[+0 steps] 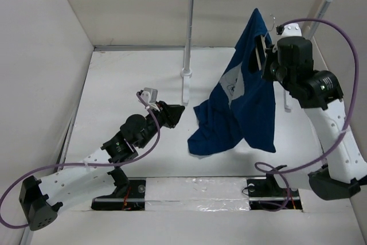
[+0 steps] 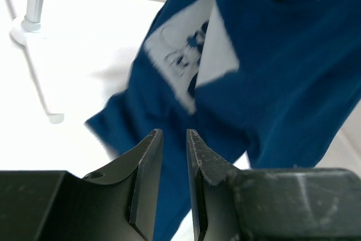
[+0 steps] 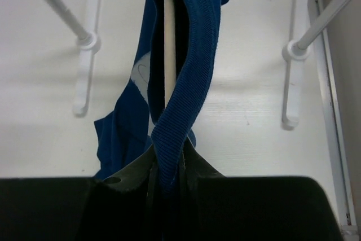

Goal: Place the t-shirt on the hanger
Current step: Place the hanger at the clothesline.

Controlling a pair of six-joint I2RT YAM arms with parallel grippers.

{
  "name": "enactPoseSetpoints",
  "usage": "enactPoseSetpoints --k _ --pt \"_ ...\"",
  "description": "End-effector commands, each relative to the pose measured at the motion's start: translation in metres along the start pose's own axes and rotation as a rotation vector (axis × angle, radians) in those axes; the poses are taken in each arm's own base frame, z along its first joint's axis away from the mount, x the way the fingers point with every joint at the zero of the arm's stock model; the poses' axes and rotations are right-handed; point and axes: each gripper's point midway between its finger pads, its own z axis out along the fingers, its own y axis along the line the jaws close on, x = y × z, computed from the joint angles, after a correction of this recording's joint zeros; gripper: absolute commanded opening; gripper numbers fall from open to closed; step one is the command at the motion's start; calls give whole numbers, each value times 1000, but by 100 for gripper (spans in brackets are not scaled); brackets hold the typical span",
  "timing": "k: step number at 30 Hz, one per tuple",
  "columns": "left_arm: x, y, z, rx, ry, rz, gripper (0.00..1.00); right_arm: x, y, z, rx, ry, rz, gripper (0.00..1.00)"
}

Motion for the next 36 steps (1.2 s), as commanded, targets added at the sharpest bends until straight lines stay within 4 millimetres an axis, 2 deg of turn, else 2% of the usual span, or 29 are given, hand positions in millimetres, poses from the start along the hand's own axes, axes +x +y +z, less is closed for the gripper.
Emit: enactPoseSetpoints --k 1,3,4,5,6,9,10,13,14,16,19,20,21,25,32,36 --pt "-7 1 -6 34 -53 73 21 -48 -5 5 -36 -119 33 0" --pt "-7 6 -10 25 -70 84 21 -65 -14 19 -8 -132 61 0" --pt "1 11 -11 21 -57 85 21 -72 -17 23 4 -140 69 0" --pt "1 8 -13 42 -59 79 21 -73 -19 39 23 -119 72 0" --pt "3 5 -14 58 -55 75 21 -89 -22 33 19 -150 89 0" --pt "0 0 -17 81 -49 71 21 -111 -39 45 63 -169 114 0" --pt "-1 0 -18 83 -53 69 21 -115 -52 50 91 -170 127 0" --pt "-5 -5 -24 109 -67 58 23 -124 -62 64 70 -169 158 0" --pt "-8 -9 -26 125 -71 55 23 -125 -76 69 98 -171 177 0" --pt "-7 -9 -28 126 -71 50 24 -126 -85 80 107 -167 193 0" --pt "-7 -11 -30 142 -71 39 25 -131 -115 87 159 -189 221 0" --pt "-5 -14 -30 155 -65 34 25 -130 -114 89 153 -182 221 0" --pt "-4 -18 -29 176 -61 31 25 -134 -123 88 162 -203 230 0" --pt "4 -30 -28 234 -16 25 23 -140 -130 89 161 -241 228 0" --pt "7 -28 -27 233 -11 23 23 -157 -132 88 140 -298 239 0" --pt "6 -27 -26 226 -13 23 23 -163 -136 95 152 -312 242 0"
